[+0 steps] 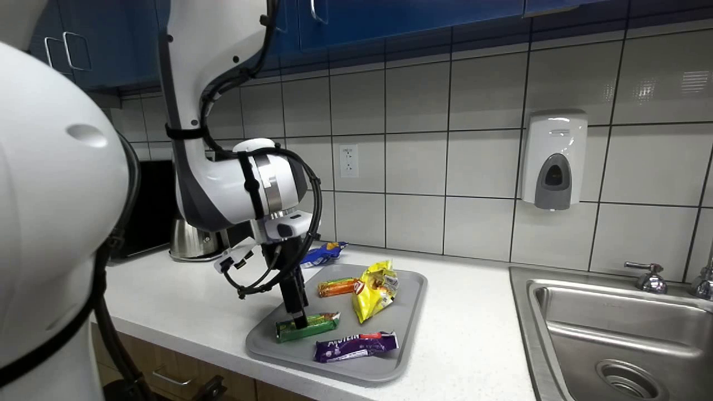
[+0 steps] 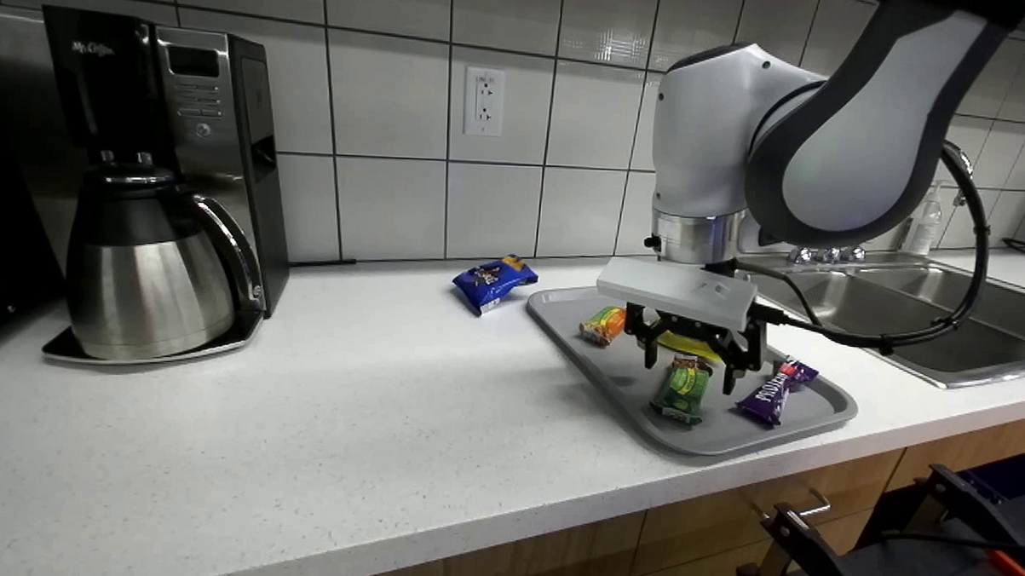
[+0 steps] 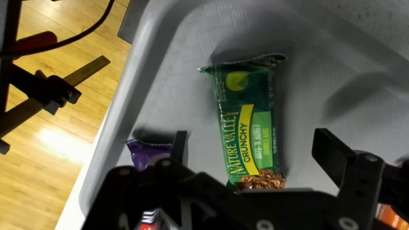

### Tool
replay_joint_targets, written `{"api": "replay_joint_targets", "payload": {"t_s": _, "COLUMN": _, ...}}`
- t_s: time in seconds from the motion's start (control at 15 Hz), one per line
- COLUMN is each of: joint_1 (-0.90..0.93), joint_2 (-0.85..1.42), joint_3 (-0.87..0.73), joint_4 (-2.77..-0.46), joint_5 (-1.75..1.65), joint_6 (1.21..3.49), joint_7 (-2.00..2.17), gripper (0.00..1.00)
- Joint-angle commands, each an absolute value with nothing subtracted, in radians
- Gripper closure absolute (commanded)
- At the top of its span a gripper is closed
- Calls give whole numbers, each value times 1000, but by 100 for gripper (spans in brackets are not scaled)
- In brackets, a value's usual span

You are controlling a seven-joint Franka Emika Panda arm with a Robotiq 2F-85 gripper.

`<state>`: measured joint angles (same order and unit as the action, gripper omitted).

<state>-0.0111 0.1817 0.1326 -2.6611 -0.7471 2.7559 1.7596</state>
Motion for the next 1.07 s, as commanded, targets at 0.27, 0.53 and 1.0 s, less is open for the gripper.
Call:
{"api": "replay_joint_targets", "payload": {"t_s": 0.27, "joint_1": 8, "joint_2": 267, "joint_3": 99, "joint_4": -2613, "joint_5": -817, "joint_6": 2823, "joint_7": 1858, "gripper": 0}}
{"api": "replay_joint_targets", "payload": {"t_s": 0.53, "joint_1": 15, "joint_2": 290, "joint_3": 82, "joint_4": -2607, "joint_5": -818, "joint_6": 2845, "joint_7": 1873, "gripper": 0}}
{"api": "replay_joint_targets", "payload": {"t_s": 1.0, "joint_1": 21, "joint_2": 290, "joint_3": 57, "joint_4": -2613, "joint_5": -816, "joint_6": 2885, "joint_7": 1886, "gripper": 51}}
